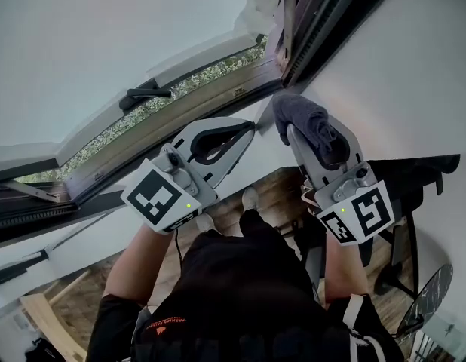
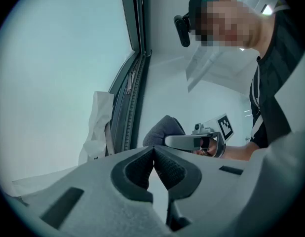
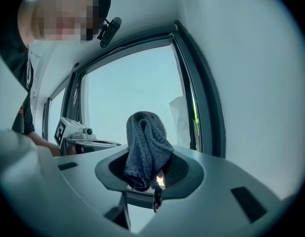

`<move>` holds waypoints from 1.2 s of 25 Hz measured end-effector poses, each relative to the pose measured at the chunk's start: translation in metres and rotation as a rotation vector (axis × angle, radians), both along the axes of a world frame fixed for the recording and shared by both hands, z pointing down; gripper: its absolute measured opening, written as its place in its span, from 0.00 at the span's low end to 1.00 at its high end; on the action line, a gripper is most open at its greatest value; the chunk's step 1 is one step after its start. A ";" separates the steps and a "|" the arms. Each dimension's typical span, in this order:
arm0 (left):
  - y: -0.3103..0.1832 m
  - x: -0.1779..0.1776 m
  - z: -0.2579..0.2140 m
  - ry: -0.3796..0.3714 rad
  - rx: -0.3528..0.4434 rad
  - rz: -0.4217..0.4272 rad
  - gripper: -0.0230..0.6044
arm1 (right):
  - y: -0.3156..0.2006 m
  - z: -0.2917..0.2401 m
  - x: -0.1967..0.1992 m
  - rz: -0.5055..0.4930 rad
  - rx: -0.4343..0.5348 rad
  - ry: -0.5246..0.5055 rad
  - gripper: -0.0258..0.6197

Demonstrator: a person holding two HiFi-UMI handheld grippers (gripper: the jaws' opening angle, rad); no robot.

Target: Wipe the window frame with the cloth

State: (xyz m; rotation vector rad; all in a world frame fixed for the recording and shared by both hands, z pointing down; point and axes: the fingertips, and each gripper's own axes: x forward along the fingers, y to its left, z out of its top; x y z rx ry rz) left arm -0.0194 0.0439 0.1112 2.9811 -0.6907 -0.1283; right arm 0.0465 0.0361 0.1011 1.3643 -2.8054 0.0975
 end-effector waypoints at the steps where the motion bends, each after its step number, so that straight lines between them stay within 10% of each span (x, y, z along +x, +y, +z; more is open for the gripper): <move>1: -0.001 0.003 0.000 0.001 -0.001 0.002 0.07 | -0.002 0.000 0.004 0.007 0.001 -0.001 0.24; 30: -0.060 0.068 0.036 -0.021 -0.076 0.060 0.07 | -0.078 0.039 0.083 0.209 -0.062 -0.048 0.24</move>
